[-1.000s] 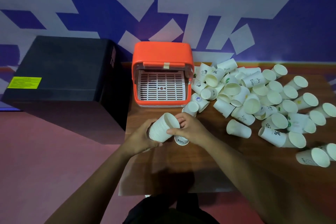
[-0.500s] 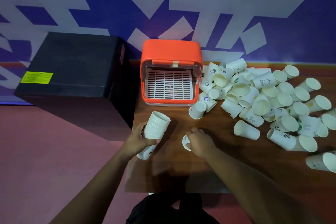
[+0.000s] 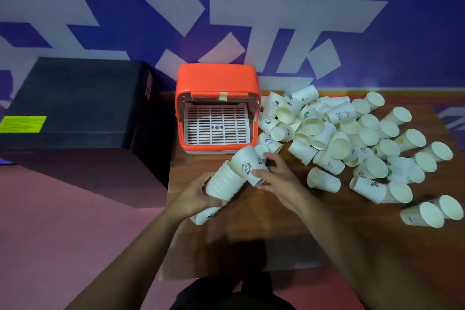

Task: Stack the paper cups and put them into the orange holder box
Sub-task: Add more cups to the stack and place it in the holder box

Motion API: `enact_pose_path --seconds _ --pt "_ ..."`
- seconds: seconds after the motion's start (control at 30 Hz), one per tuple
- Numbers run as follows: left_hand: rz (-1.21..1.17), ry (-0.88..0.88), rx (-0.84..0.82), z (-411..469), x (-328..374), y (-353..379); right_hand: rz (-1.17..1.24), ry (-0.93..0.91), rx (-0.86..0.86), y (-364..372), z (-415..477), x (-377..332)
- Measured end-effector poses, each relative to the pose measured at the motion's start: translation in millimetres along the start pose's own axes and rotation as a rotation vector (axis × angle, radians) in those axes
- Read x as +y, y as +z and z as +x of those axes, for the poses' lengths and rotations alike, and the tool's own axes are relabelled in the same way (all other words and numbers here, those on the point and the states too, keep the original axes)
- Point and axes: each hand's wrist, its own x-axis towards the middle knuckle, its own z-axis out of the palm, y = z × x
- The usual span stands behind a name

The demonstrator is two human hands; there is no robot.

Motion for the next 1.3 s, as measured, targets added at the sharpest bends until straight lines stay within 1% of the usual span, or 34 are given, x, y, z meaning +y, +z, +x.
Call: enact_pose_path --seconds 0.1,0.17,0.27,0.33,0.37,0.43,0.5,0.63,0.7,0.77,0.87,0.93,1.07,1.2,1.3 --pt "0.065 0.047 -0.039 5.8 5.6 -4.5 -0.128 -0.007 -0.151 -11.5 -3.4 -8.1" --pt "0.108 0.078 -0.058 7.3 8.5 -7.8 -0.271 -0.009 -0.195 -16.8 -3.3 -14.5" --pt "0.164 0.109 -0.076 8.0 12.4 -10.4 -0.486 -0.046 -0.202 -17.3 -4.2 -22.5" --pt "0.192 0.132 -0.091 8.3 15.9 -10.7 -0.598 -0.094 -0.164 -13.9 -5.1 -25.0" --pt "0.2 0.14 -0.093 8.8 18.0 -11.0 -0.613 -0.125 -0.133 -12.3 -4.4 -27.0" --pt "0.176 0.143 -0.078 11.0 21.1 -12.3 -0.562 -0.208 -0.074 -10.3 -0.3 -32.6" --pt "0.145 0.139 -0.052 12.8 22.8 -14.2 -0.423 -0.274 -0.014 -8.2 5.4 -38.8" --pt "0.094 0.128 -0.048 12.6 25.4 -14.5 0.007 -0.289 0.141 -0.1 12.5 -48.7" --pt "0.026 0.121 -0.047 11.8 29.3 -14.5 0.094 -0.267 0.147 8.3 14.0 -48.0" --pt "-0.041 0.124 -0.043 12.4 31.9 -15.4 0.079 -0.257 0.165 18.6 15.6 -42.0" --pt "-0.085 0.142 -0.028 11.8 35.8 -16.3 -0.099 -0.282 0.185 28.5 18.8 -29.5" --pt "-0.116 0.143 -0.006 11.4 36.6 -17.1 -0.21 -0.3 0.138 32.6 18.1 -27.1" --pt "-0.15 0.154 0.067 12.6 35.6 -19.8 -0.299 -0.269 -0.024 41.8 18.9 -26.8" --pt "-0.14 0.157 0.151 21.5 30.8 -26.1 -0.272 -0.201 -0.081 50.0 32.1 -26.8" --pt "-0.144 0.129 0.19 36.4 25.3 -38.5 -0.099 -0.18 -0.153 53.1 44.4 -36.6"
